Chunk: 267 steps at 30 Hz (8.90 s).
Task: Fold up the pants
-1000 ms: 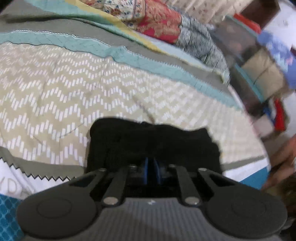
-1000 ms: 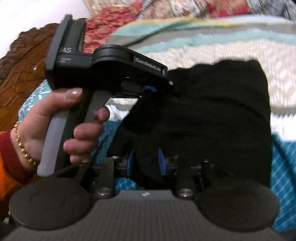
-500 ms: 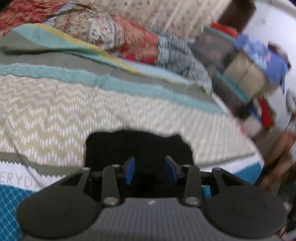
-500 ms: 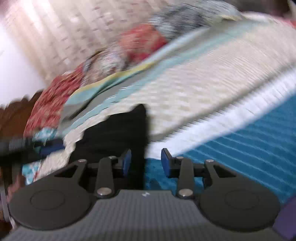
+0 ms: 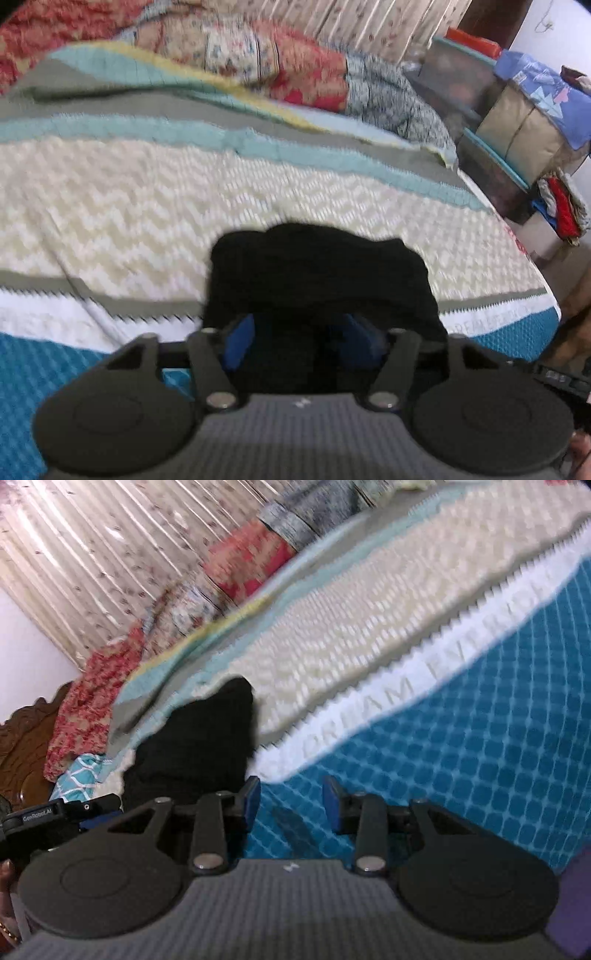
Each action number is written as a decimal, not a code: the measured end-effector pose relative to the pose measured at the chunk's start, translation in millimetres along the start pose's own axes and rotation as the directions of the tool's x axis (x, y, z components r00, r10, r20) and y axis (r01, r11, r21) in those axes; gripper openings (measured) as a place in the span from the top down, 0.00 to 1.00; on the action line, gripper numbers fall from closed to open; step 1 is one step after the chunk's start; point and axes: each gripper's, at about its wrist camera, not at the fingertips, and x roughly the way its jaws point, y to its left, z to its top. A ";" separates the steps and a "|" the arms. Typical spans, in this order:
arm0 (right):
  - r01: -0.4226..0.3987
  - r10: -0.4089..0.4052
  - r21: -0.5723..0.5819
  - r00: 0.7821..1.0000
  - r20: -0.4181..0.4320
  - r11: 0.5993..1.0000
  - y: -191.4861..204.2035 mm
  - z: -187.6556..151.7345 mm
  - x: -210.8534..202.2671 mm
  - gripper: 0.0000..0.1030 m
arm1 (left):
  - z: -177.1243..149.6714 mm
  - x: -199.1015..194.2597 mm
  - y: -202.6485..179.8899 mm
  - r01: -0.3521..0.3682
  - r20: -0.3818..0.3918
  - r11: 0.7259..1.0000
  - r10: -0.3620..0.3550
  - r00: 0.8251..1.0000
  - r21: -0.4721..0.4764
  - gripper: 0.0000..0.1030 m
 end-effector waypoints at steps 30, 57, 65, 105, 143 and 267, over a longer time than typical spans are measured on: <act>-0.307 0.323 -0.299 0.946 0.006 0.904 125.9 123.0 123.3 0.49 | 92.0 70.8 37.2 0.210 0.198 0.965 -0.178 0.964 -0.157 0.61; -0.159 0.168 0.065 0.967 -0.189 0.985 35.5 -5.7 54.1 0.29 | 103.4 -116.8 -15.3 -0.120 0.236 0.992 0.127 0.963 -0.043 0.37; -0.186 0.192 0.057 0.972 -0.139 0.981 47.5 -17.3 15.0 0.29 | 194.9 -257.7 -59.7 -0.272 0.487 0.962 0.230 0.843 0.017 0.34; 0.135 -0.152 -0.271 0.988 -0.042 0.953 138.9 31.4 14.1 0.05 | 42.5 -61.2 -85.9 -0.408 0.182 0.912 0.396 0.900 0.036 0.00; 0.144 -0.159 -0.251 0.986 -0.039 0.957 157.4 -4.1 -3.2 0.05 | 19.3 -61.0 -78.1 -0.566 0.044 0.820 0.565 0.824 0.079 0.00; 0.264 -0.299 -0.289 0.951 -0.082 0.920 160.7 -3.3 46.4 0.05 | 19.1 -32.6 -46.4 -0.459 -0.075 0.888 0.459 0.885 0.016 0.00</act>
